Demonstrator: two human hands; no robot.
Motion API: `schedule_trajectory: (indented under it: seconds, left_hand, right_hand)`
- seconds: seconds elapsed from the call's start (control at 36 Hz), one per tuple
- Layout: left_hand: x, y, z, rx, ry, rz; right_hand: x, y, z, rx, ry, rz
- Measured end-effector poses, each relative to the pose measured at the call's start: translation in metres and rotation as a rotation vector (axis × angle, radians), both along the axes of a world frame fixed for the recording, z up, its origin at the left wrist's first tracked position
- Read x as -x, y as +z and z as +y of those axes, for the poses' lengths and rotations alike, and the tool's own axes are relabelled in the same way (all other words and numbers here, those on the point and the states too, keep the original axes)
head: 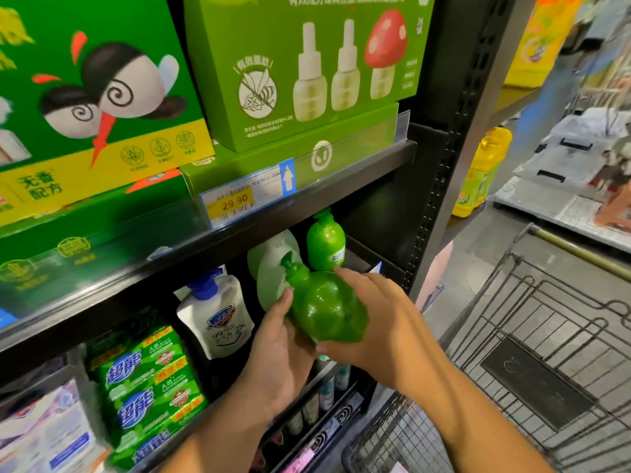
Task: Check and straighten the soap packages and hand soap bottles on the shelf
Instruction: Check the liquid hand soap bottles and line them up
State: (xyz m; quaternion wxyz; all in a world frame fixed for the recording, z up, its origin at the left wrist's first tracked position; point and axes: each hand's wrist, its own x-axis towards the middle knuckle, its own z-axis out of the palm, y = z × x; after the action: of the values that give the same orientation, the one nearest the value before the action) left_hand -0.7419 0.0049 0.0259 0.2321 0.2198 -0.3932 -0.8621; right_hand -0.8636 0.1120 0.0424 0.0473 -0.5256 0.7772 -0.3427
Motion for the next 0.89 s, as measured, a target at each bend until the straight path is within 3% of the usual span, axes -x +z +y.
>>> schedule_trajectory:
  seconds: [0.08, 0.25, 0.39, 0.5, 0.61, 0.69, 0.72, 0.81, 0.89]
  left_hand:
    - [0.006, 0.004, -0.007, 0.171, -0.051, -0.01]
    - [0.039, 0.015, -0.024, 0.467, -0.151, -0.143]
    - [0.101, -0.002, -0.047, 0.669, 0.12, -0.317]
    - [0.143, -0.018, -0.061, 0.944, 0.32, -0.629]
    - [0.178, -0.042, -0.077, 0.952, 0.487, -0.676]
    - [0.188, -0.034, -0.071, 0.791, 0.607, -0.579]
    - [0.191, -0.039, -0.073, 0.854, 0.65, -0.628]
    - [0.188, -0.046, -0.074, 0.961, 0.584, -0.625]
    - [0.187, -0.056, -0.08, 1.079, 0.406, -0.745]
  right_hand:
    - [0.023, -0.003, 0.003, -0.003, 0.028, -0.266]
    - [0.066, -0.023, 0.008, 0.123, -0.038, -0.475]
    - [0.098, -0.033, 0.002, 0.186, -0.184, -0.373]
    - [0.111, -0.035, -0.006, 0.189, -0.206, -0.295]
    - [0.121, -0.043, -0.017, 0.173, -0.202, -0.264]
    - [0.126, -0.047, -0.023, 0.142, -0.18, -0.222]
    - [0.127, -0.049, -0.024, 0.134, -0.173, -0.205]
    - [0.132, -0.059, -0.028, 0.135, -0.169, -0.17]
    - [0.136, -0.066, -0.035, 0.182, -0.173, -0.18]
